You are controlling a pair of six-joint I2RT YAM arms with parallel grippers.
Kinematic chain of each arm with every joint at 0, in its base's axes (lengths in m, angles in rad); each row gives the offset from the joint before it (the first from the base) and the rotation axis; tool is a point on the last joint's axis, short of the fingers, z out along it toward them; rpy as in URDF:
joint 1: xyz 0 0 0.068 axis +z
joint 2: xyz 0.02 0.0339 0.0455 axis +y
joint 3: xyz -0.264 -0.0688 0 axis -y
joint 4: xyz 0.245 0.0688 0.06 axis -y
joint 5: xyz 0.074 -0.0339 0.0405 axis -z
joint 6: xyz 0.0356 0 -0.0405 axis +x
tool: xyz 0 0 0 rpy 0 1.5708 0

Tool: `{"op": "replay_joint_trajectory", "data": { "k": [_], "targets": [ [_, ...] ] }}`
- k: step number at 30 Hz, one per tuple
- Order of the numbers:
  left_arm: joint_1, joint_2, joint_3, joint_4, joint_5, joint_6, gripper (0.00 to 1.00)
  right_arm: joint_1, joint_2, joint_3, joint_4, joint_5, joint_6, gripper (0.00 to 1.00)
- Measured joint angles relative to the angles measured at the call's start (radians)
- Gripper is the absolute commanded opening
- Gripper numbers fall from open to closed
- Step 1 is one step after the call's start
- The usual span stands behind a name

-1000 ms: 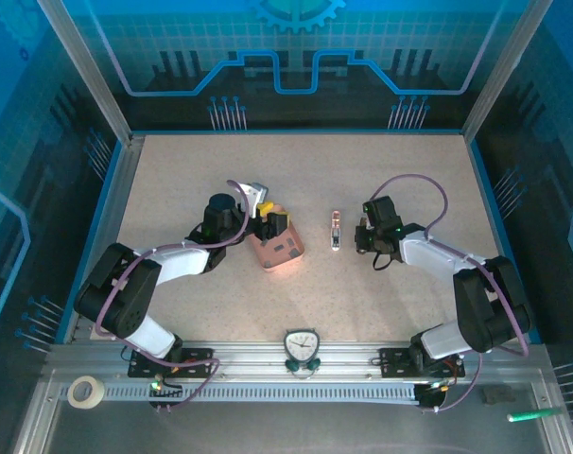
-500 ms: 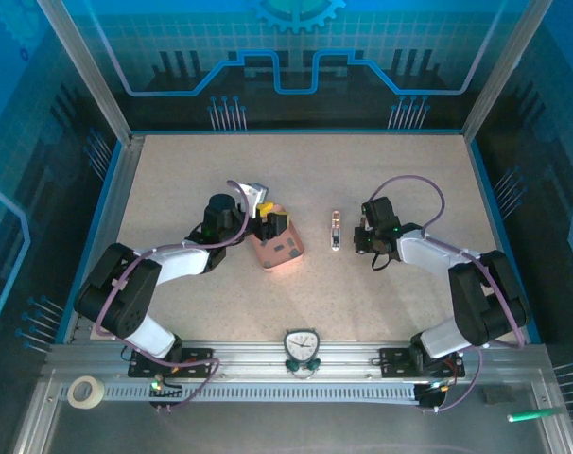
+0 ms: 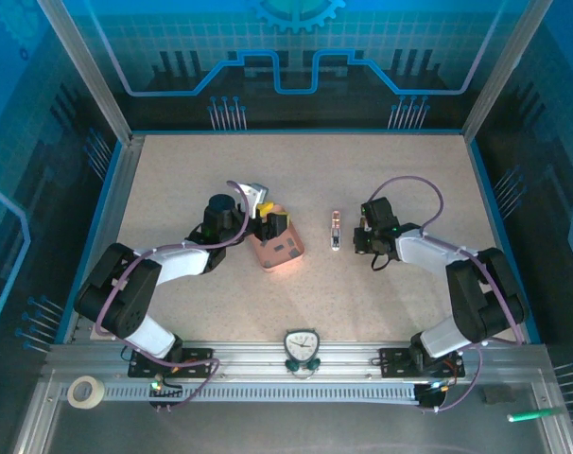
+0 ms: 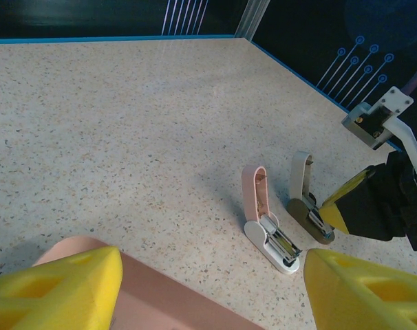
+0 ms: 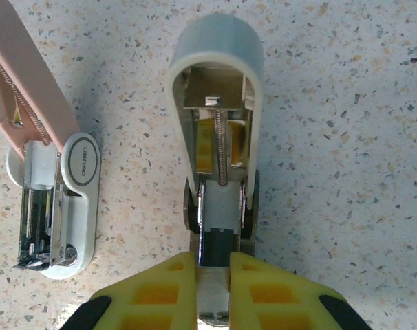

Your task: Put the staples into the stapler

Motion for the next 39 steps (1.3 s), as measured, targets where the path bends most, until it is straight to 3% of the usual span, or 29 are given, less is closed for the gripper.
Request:
{"op": "replay_joint_trajectory", "data": {
  "k": [16,22,39],
  "targets": [
    [0.000,0.000,-0.005,0.000,0.001,0.007,0.71,0.002,-0.031,0.006,-0.024,0.010,-0.005,0.14],
    [0.000,0.007,-0.010,0.023,0.051,0.037,0.70,0.002,-0.072,0.039,-0.043,0.023,-0.016,0.14],
    [0.000,0.043,-0.010,0.051,0.098,0.060,0.70,0.002,0.015,0.044,-0.054,0.021,-0.016,0.14]
  ]
}}
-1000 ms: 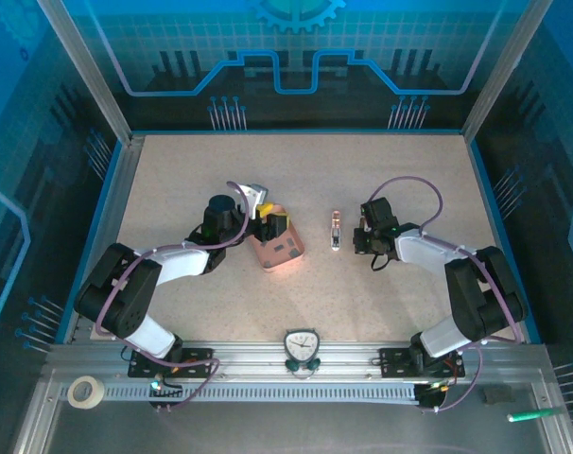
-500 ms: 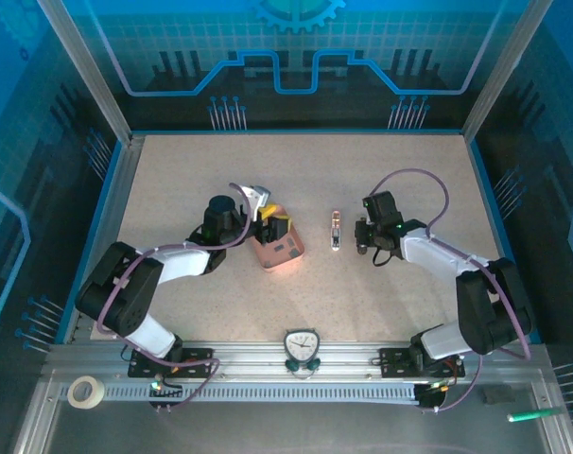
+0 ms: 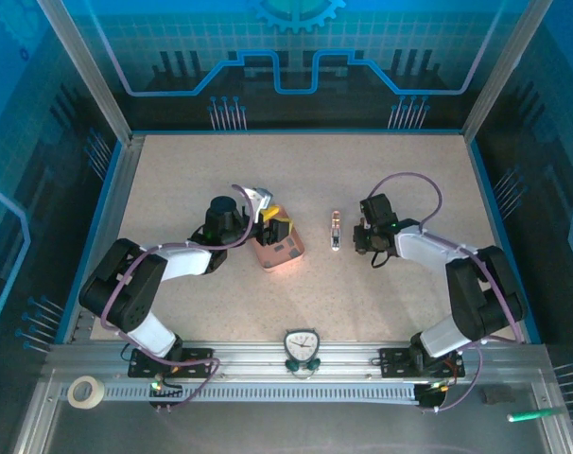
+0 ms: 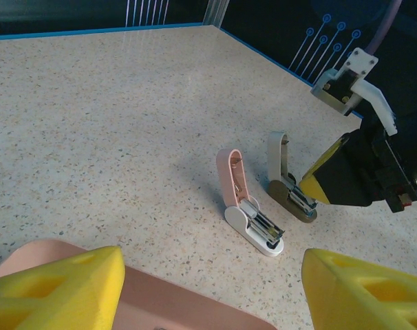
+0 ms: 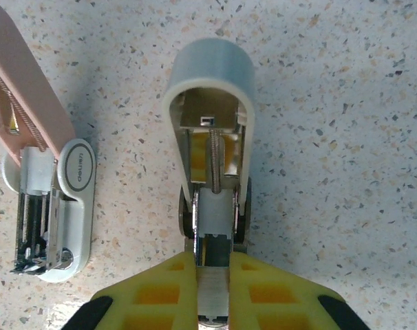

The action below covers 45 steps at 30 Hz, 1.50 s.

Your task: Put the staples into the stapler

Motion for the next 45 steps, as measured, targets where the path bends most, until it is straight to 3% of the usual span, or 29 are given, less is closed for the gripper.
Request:
{"op": "replay_joint_trajectory", "data": {
  "k": [12,20,29,37,45],
  "targets": [
    [0.000,0.000,0.000,0.000,0.000,0.007,0.70,0.000,0.025,0.001,0.005,0.000,0.000,0.14],
    [0.000,0.000,0.000,0.000,0.000,0.018,0.70,0.008,0.030,0.008,-0.005,0.000,0.007,0.29],
    [0.000,-0.014,0.000,-0.036,-0.014,0.006,0.70,0.021,-0.097,0.055,-0.103,0.010,0.008,0.30],
    [0.006,-0.116,0.012,-0.225,-0.109,-0.101,0.72,0.097,-0.183,0.180,-0.213,-0.012,0.016,0.32],
    [0.093,-0.220,0.068,-0.533,-0.177,-0.233,0.73,0.256,-0.006,0.426,-0.356,-0.056,0.022,0.33]
  ]
}}
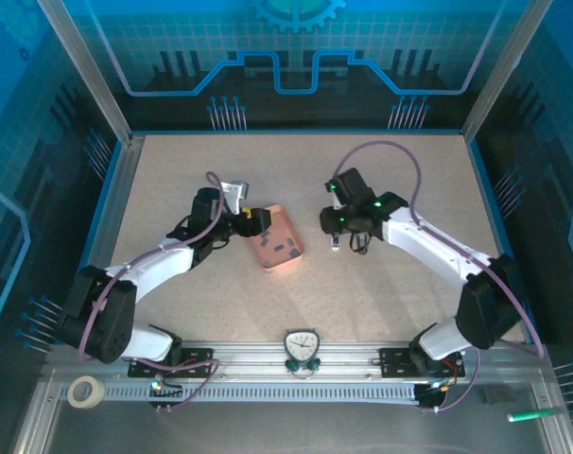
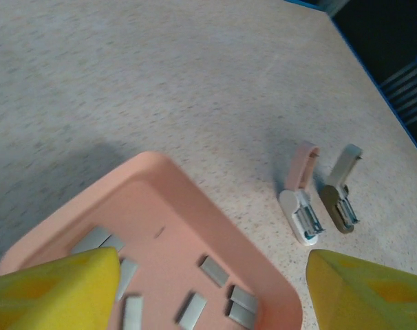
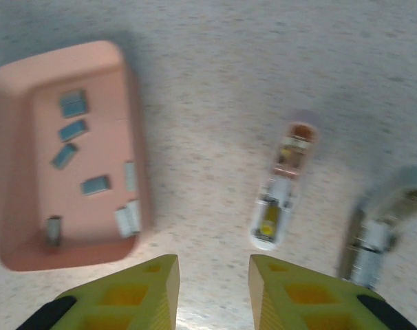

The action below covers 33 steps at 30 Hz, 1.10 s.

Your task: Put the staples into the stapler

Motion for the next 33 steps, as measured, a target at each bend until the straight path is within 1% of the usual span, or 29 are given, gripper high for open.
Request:
{"op": "replay_joint_trajectory", "data": {
  "k": [4,7,13,18,22,27,33],
  "targets": [
    [0.067,-0.042,0.000,-0.107,-0.010,-0.060,0.74,0.074,0.132,0.159,-0.063,-0.017,-0.011,0.33],
    [0.106,-0.062,0.000,-0.159,-0.011,-0.095,0.75,0.100,0.238,0.282,-0.119,-0.045,0.005,0.34],
    [0.136,-0.068,-0.002,-0.220,-0.010,-0.132,0.75,0.145,0.406,0.459,-0.211,-0.093,0.113,0.36],
    [0.146,-0.040,-0.002,-0.226,-0.004,-0.169,0.75,0.198,0.488,0.506,-0.246,-0.132,0.211,0.41],
    [0.149,0.006,-0.002,-0.227,0.008,-0.198,0.75,0.208,0.552,0.532,-0.276,-0.148,0.274,0.42],
    [0.150,0.018,-0.002,-0.227,0.010,-0.207,0.75,0.208,0.615,0.546,-0.304,-0.146,0.315,0.45],
    [0.154,0.018,-0.002,-0.225,0.013,-0.208,0.75,0.208,0.672,0.575,-0.307,-0.146,0.329,0.45]
  ]
}}
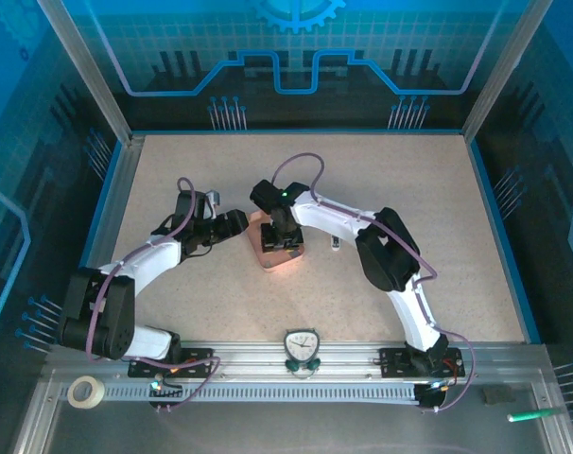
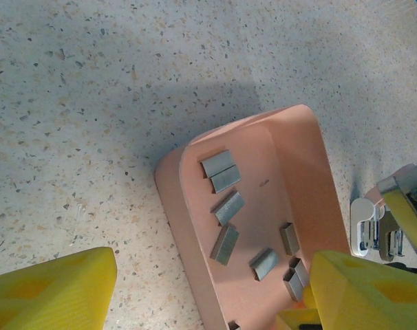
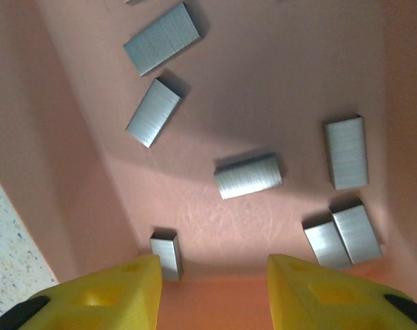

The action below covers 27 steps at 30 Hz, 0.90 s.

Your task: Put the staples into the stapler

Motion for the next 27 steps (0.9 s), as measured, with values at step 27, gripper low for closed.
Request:
{"op": "replay_joint_trajectory", "data": {
  "k": [27],
  "targets": [
    [0.031,0.000,0.000,0.000,0.000,0.001,0.75,0.000,0.113,0.093,-0.059,0.026,-0.002,0.49]
  ]
}}
